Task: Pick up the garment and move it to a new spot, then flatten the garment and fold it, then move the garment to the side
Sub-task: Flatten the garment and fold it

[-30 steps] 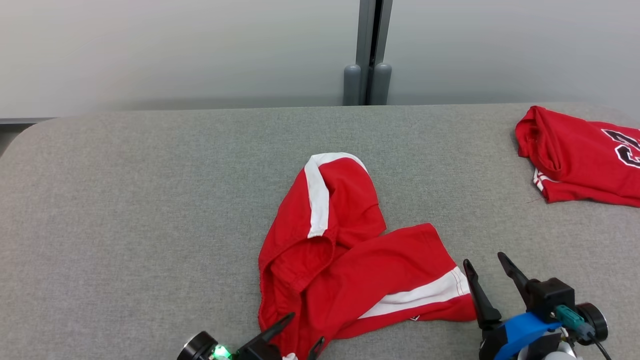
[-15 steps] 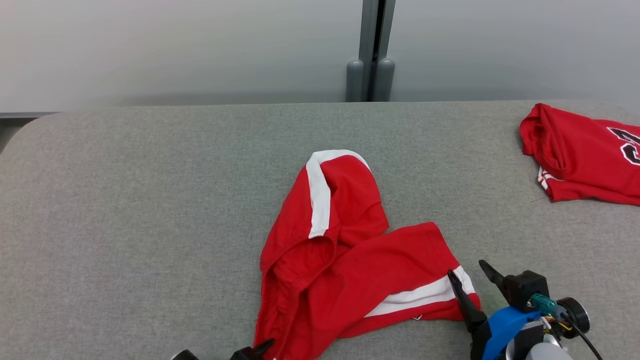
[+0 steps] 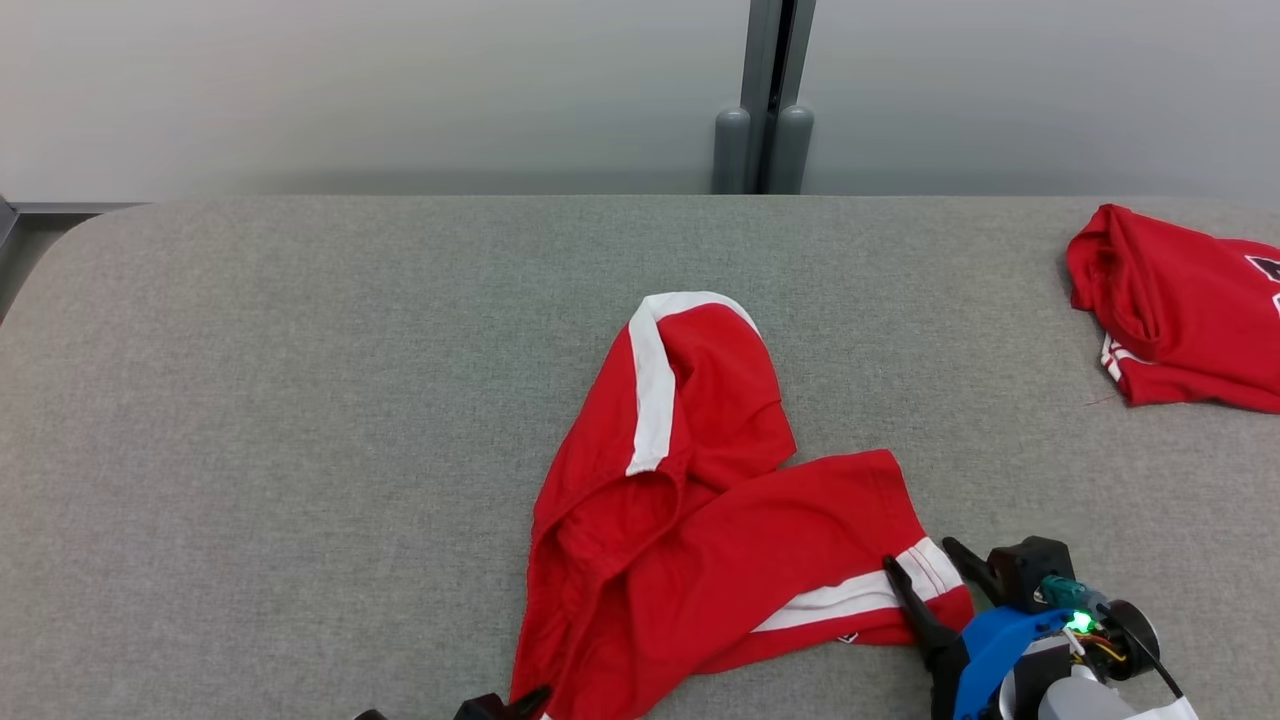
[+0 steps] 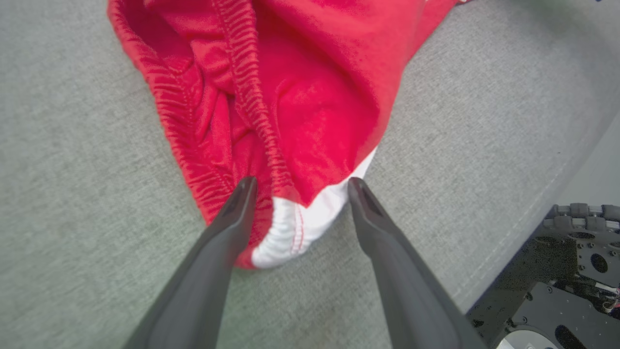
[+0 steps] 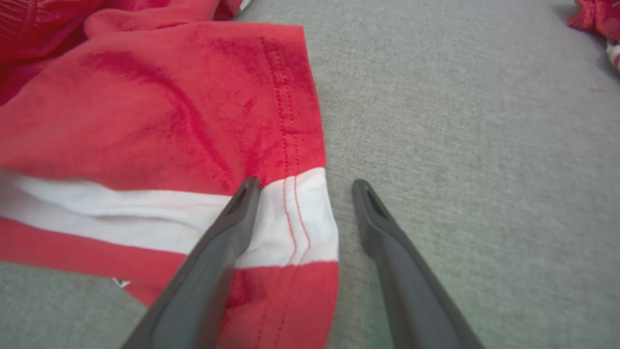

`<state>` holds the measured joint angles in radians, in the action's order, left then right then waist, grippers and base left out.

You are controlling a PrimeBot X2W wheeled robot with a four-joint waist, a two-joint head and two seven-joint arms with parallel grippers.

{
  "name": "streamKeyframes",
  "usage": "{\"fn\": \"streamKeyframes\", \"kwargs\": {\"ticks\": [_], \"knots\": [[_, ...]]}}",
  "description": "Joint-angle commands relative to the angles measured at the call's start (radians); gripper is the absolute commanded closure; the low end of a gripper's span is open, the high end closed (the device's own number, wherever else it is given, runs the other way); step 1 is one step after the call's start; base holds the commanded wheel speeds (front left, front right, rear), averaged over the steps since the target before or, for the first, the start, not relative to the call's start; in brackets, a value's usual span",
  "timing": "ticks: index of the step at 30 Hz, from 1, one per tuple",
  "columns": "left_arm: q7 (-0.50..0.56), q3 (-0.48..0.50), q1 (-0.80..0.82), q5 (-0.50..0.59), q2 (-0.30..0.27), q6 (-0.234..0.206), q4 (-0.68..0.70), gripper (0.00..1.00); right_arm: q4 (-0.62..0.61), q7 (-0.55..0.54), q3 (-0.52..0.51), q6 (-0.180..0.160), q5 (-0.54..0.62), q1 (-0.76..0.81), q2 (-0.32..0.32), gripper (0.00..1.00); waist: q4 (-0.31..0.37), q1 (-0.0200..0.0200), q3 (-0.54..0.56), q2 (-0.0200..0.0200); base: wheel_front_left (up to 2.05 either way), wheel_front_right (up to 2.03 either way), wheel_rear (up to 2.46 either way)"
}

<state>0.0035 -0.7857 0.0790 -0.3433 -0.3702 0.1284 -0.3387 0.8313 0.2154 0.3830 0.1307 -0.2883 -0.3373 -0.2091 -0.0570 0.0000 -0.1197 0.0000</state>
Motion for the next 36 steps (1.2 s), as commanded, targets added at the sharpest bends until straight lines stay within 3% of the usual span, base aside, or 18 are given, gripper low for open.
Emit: {"fn": "streamKeyframes", "kwargs": {"ticks": [1,2,3,4,5,14,18,24,29,36], "knots": [[0.003,0.014,-0.016,-0.026,0.005,-0.004,-0.004,0.00,0.024,-0.019,0.032,0.000,-0.043,0.001,0.004,0.00,-0.003,0.0000,-0.003,0.0000,0.00,0.00,0.00],[0.005,0.015,-0.015,-0.033,0.007,-0.004,-0.006,0.12,0.027,-0.025,0.052,0.001,-0.056,0.003,0.002,0.51,-0.004,0.0000,-0.004,0.0000,0.00,0.00,0.00],[0.005,0.015,-0.015,-0.033,0.007,-0.004,-0.006,0.12,0.027,-0.025,0.052,0.001,-0.056,0.003,0.002,0.51,-0.004,0.0000,-0.004,0.0000,0.00,0.00,0.00],[0.004,0.015,-0.013,-0.038,0.007,-0.004,-0.008,0.57,0.024,-0.021,0.070,0.002,-0.076,0.004,0.001,0.94,-0.004,0.0000,-0.005,0.0000,0.00,0.00,0.00],[-0.001,0.017,-0.014,-0.052,0.011,-0.003,-0.009,1.00,0.019,-0.014,0.083,0.002,-0.094,0.003,-0.001,1.00,-0.004,0.0000,-0.006,0.0000,0.00,0.00,0.00],[-0.101,0.085,0.006,-0.210,0.058,0.001,0.058,1.00,-0.139,0.047,0.140,0.000,-0.163,0.003,-0.053,1.00,0.006,0.0000,0.002,0.0000,0.00,0.00,0.00],[-0.151,0.175,0.059,-0.368,0.074,0.002,0.160,1.00,-0.296,0.050,0.111,0.000,-0.197,-0.018,-0.076,1.00,0.016,0.0000,0.002,0.0000,0.00,0.00,0.00],[-0.149,0.251,0.199,-0.460,0.069,0.003,0.217,1.00,-0.403,0.050,0.078,0.000,-0.235,-0.098,-0.073,1.00,0.023,0.0000,-0.028,0.0000,0.00,0.00,0.00],[-0.125,0.312,0.425,-0.517,0.066,0.003,0.190,1.00,-0.368,0.050,0.075,0.000,-0.265,-0.300,-0.037,1.00,0.035,0.0000,-0.101,0.0000,0.00,0.00,0.00],[-0.071,0.369,0.860,-0.612,0.066,0.003,0.059,1.00,-0.201,0.007,0.030,0.000,-0.386,-0.714,0.022,1.00,0.045,0.0000,-0.258,0.0000,0.00,0.00,0.00]]}}
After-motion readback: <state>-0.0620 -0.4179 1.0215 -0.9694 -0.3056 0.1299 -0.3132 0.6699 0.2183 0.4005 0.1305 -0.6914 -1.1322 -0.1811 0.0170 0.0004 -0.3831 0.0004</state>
